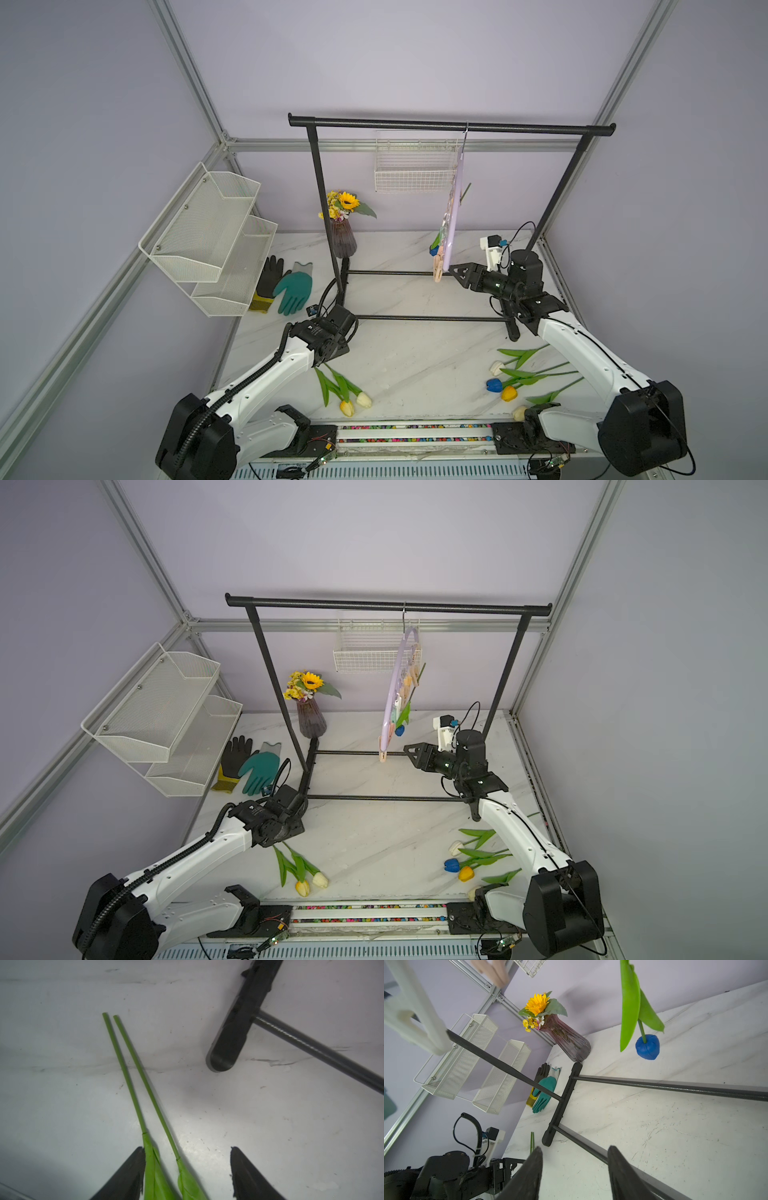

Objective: Dry the flowers on a clothes hanger
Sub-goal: Pick up the flower at the center of the board.

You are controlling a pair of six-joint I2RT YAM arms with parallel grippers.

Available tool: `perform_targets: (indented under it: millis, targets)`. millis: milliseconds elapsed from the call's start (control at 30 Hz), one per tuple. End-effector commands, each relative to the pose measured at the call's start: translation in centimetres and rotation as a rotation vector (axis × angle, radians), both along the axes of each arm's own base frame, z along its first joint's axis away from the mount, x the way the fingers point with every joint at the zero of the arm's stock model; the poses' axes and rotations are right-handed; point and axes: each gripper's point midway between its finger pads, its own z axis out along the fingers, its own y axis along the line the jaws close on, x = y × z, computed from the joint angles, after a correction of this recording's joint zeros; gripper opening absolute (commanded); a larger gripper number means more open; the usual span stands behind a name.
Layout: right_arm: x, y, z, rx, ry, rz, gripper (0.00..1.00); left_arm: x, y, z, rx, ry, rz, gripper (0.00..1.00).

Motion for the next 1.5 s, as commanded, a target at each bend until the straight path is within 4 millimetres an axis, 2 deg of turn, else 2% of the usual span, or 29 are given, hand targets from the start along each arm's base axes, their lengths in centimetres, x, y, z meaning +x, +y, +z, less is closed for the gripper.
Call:
perform_targets:
  millis: [0,167,267,400,767,900,1033,1233,1467]
  targets:
    - [-0.1,-0.4,-0.9,-0.019,0.033,-0.020,0.53,-0.1,0.9,-0.9,-0.014,-0.026,0.078,0.59]
    - [-0.1,-0.1,-0.7,-0.010,0.048,-0.005,0.53,-0.3,0.6,-3.2,-0.033,0.009,0.075,0.51]
    - [0.2,0.0,-0.6,-0.006,0.050,-0.002,0.53,-0.2,0.4,-4.0,-0.040,0.027,0.066,0.41]
    - [0.5,0.2,-0.5,0.009,0.061,0.000,0.53,-0.1,0.1,-4.8,-0.048,0.039,0.063,0.38]
    - [0.5,-0.1,-0.8,0.005,0.072,-0.019,0.53,-0.2,0.3,-5.7,-0.047,0.060,0.074,0.28]
    - [0.4,-0.2,-0.7,-0.003,0.084,-0.028,0.53,-0.5,0.2,-6.0,-0.062,0.060,0.076,0.20]
    - [-0.1,-0.5,-0.6,0.012,0.091,-0.043,0.53,-0.7,0.1,-6.3,-0.082,0.059,0.073,0.17]
    - [-1.0,-1.0,-0.1,0.025,0.104,-0.071,0.52,-0.7,0.1,-5.5,-0.119,0.021,0.096,0.07]
    - [-2.5,-1.6,1.8,0.079,0.085,-0.108,0.52,-0.3,0.0,-2.4,-0.202,-0.090,0.145,0.01]
